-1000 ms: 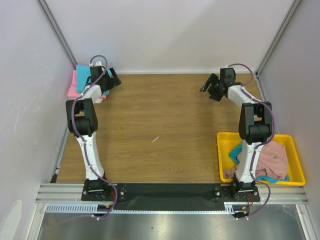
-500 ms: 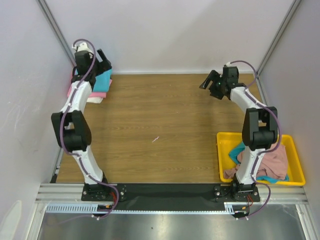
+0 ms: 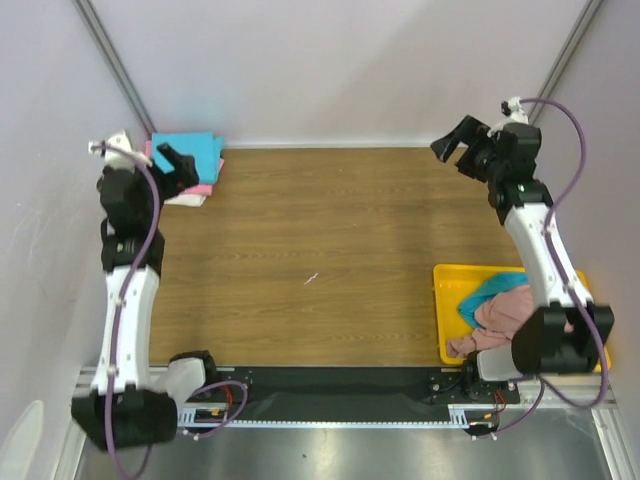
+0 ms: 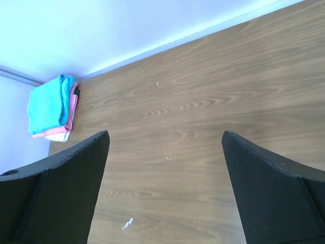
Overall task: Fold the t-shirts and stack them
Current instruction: Neatly place the folded tshirt to the corner
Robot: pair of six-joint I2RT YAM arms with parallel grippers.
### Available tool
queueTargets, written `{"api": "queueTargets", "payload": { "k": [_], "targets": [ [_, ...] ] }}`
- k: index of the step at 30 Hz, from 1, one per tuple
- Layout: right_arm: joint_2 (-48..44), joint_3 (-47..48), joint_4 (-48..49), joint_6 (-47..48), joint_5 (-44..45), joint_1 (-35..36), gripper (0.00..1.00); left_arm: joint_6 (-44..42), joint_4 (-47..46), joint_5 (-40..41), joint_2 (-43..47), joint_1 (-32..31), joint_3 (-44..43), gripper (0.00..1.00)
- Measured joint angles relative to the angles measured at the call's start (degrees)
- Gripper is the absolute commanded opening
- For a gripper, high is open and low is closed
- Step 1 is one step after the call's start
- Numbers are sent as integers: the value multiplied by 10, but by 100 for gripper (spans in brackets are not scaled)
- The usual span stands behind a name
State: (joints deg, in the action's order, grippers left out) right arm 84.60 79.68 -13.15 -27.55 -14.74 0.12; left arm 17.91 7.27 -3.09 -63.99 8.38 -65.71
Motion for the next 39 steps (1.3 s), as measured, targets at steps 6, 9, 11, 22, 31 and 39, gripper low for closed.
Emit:
{"api": "queueTargets", "payload": {
  "k": [6, 9, 11, 22, 31, 39],
  "targets": [
    [-176, -139, 15, 12, 31, 3, 100, -15, 0, -19, 162, 0, 120, 100],
    [-262, -223, 29, 6, 49, 3, 100, -11, 17, -23, 206, 0, 155, 100],
    [-319, -282, 38, 0, 60, 3, 100, 5, 29, -27, 241, 0, 187, 100],
    [-540, -422, -41, -29, 81, 3, 100, 58, 98, -42, 455, -13, 327, 100],
    [-616, -458, -110, -37, 78, 3, 100, 50, 166, -21, 572, -15, 335, 100],
    [-647, -463, -134, -33, 72, 3, 100, 41, 209, 16, 554, -15, 325, 100]
  ]
}}
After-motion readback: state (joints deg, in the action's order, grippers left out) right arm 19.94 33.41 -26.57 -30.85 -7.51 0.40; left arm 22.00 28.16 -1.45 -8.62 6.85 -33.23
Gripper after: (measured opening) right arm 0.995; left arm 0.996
